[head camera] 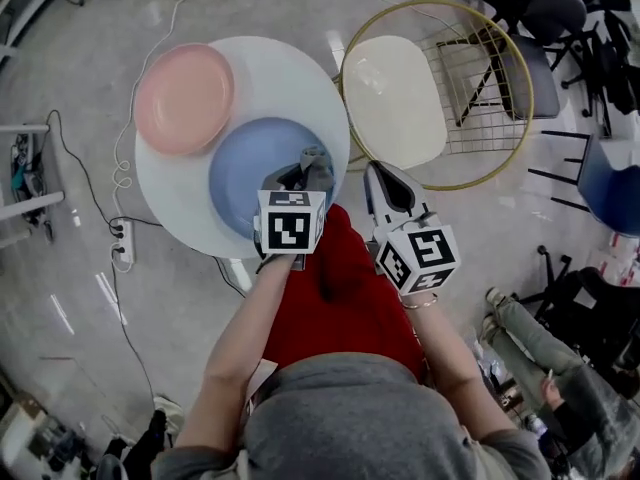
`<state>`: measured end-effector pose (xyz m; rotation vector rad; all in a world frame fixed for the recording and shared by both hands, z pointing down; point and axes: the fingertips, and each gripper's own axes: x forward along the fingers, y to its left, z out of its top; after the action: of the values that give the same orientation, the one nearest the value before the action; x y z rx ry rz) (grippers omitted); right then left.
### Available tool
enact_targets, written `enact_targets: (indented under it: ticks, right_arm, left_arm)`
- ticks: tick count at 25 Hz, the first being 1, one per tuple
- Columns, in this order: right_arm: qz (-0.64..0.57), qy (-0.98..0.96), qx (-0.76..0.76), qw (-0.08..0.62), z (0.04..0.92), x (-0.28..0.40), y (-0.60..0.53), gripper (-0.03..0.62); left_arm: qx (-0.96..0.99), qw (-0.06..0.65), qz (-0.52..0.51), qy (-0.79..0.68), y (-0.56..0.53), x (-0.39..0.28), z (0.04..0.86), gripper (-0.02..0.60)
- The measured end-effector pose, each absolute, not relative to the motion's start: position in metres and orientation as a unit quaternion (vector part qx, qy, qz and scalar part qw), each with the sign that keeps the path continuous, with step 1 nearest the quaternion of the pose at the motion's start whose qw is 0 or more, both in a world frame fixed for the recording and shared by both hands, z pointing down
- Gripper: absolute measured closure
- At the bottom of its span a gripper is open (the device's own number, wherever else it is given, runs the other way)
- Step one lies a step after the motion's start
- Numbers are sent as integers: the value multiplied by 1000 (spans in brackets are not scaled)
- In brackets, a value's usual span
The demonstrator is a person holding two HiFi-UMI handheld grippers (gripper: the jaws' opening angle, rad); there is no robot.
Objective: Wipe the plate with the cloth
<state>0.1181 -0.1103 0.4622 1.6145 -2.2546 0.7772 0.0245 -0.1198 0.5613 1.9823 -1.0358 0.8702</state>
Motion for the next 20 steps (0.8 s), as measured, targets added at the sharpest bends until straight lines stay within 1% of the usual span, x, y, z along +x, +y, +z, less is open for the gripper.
enact_targets:
  ticks: [4,9,20]
  right_arm:
    - [274,-762,574,126,463,134,-109,565]
    - [278,-766,566,126,466,132,-109,565]
    - [274,-809,500,142,467,84,-131,565]
  left_arm:
    - [768,365,361,-384,-125,41,576,547]
    - [752,374,382,-386,-127,35,592,546]
    - [692,399,380,-466,-127,-46,593,546]
